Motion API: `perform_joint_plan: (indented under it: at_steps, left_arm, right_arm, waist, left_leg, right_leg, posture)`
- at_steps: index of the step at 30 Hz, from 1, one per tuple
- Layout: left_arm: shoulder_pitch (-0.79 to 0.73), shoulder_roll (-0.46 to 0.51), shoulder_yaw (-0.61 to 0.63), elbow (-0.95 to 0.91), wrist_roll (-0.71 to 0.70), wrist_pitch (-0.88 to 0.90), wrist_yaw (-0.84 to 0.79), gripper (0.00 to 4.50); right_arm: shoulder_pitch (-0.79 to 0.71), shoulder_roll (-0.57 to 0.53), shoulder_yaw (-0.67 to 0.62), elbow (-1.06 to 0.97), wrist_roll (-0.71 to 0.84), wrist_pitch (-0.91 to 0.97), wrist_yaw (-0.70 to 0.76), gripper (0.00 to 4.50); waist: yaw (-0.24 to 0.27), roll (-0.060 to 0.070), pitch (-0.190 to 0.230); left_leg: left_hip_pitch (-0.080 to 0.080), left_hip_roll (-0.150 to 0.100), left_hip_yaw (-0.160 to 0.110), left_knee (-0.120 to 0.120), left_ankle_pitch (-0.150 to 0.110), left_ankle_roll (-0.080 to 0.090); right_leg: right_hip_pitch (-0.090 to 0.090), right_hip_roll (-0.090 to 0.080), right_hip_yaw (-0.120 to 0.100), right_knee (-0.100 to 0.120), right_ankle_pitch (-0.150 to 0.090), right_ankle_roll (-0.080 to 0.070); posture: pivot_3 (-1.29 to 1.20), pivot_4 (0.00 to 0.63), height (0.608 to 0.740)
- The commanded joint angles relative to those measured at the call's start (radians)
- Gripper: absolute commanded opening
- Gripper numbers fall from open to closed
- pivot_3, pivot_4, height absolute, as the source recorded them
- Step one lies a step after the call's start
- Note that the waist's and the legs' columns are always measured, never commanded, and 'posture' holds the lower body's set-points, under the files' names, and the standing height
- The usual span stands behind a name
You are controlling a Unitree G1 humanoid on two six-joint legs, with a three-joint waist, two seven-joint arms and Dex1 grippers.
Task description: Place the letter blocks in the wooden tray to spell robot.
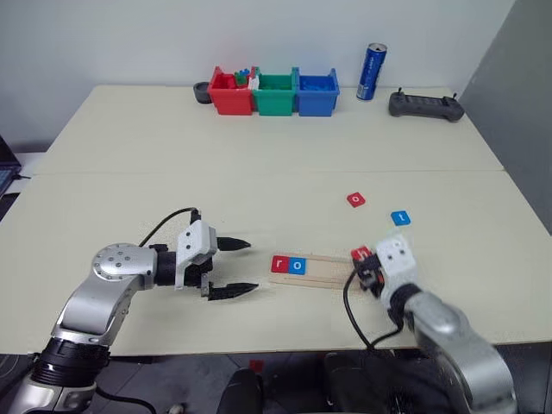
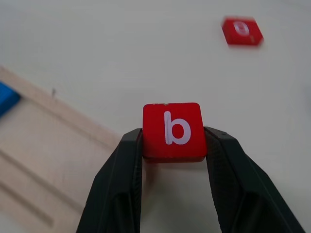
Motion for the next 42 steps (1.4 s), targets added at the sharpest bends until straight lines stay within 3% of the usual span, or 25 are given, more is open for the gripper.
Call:
perform_joint_plan:
  at_steps: [1,11,19,21,25,27,32,36,42]
  left_arm:
    - [-0.029,0.013,-0.010,-0.049,-0.007,-0.012,-0.018,4.50]
    - [-0.143,0.004,-0.051,-0.117,-0.021,0.110,0.024,4.50]
    - [-0.148,0.008,-0.040,-0.170,-0.029,0.172,0.062,4.50]
    - [-0.138,0.010,-0.038,-0.175,-0.030,0.172,0.068,4.50]
    - [-0.120,0.013,-0.033,-0.173,-0.028,0.159,0.069,4.50]
    - [-0.109,0.014,-0.030,-0.164,-0.024,0.143,0.066,4.50]
    - [-0.077,0.015,-0.024,-0.124,-0.011,0.086,0.052,4.50]
    - [-0.045,0.016,-0.020,-0.065,0.003,0.005,0.030,4.50]
    - [-0.001,0.026,-0.009,-0.050,0.001,-0.051,0.013,4.50]
  right_arm:
    - [0.069,0.040,-0.037,-0.105,-0.021,0.017,-0.060,1.46]
    - [0.044,0.175,-0.179,0.009,0.010,0.013,-0.109,1.46]
    - [0.035,0.163,-0.214,-0.011,0.029,-0.007,-0.080,4.24]
    - [0.033,0.142,-0.224,-0.039,0.054,-0.009,-0.042,4.49]
    - [0.004,0.057,-0.283,-0.044,0.127,-0.027,0.073,4.49]
    - [-0.019,-0.053,-0.310,-0.010,0.156,-0.060,0.176,4.49]
    - [-0.056,-0.274,-0.358,0.139,0.226,-0.349,0.464,4.49]
    - [-0.095,-0.477,-0.299,0.309,0.242,-0.452,0.714,4.49]
    - [-0.193,-0.595,-0.183,0.537,0.190,-0.614,0.889,4.49]
  waist:
    - [-0.005,0.000,0.000]
    - [-0.005,0.000,0.000]
    - [-0.005,0.000,0.000]
    - [-0.005,0.000,0.000]
    - [-0.005,0.000,0.000]
    - [-0.005,0.000,0.000]
    - [-0.004,0.000,0.000]
    - [-0.005,0.000,0.000]
    - [-0.003,0.000,0.000]
  left_leg:
    - [0.000,0.000,0.001,0.000,0.000,0.000]
    - [0.001,0.001,0.001,0.001,0.001,-0.001]
    - [0.001,0.001,0.000,0.000,0.001,-0.001]
    - [0.001,0.001,0.001,0.000,0.001,-0.001]
    - [0.001,0.001,0.001,0.000,0.001,-0.001]
    - [0.001,0.000,0.001,0.001,0.001,-0.001]
    - [0.002,0.000,0.000,0.001,0.001,0.000]
    - [0.003,0.000,0.002,0.001,0.001,0.000]
    - [0.005,0.000,0.002,0.001,0.001,0.000]
  right_leg:
    - [0.000,0.000,0.001,0.000,-0.001,0.001]
    - [0.001,0.001,0.001,0.000,0.000,0.004]
    - [0.001,0.001,0.000,0.000,0.002,-0.001]
    - [0.001,0.001,0.000,0.000,0.002,0.000]
    - [0.001,0.001,0.000,0.000,0.001,0.000]
    - [0.001,0.001,0.001,0.000,0.001,0.000]
    - [0.002,0.001,0.000,-0.001,0.001,0.000]
    - [0.003,0.001,0.001,-0.001,0.002,-0.001]
    - [0.006,0.001,0.001,-0.001,0.002,-0.001]
  posture:
    - [0.00,0.150,0.740]
    - [0.00,0.150,0.740]
    - [0.00,0.150,0.740]
    - [0.00,0.150,0.740]
    - [0.00,0.150,0.740]
    - [0.00,0.150,0.740]
    - [0.00,0.150,0.740]
    - [0.00,0.150,0.740]
    - [0.00,0.150,0.740]
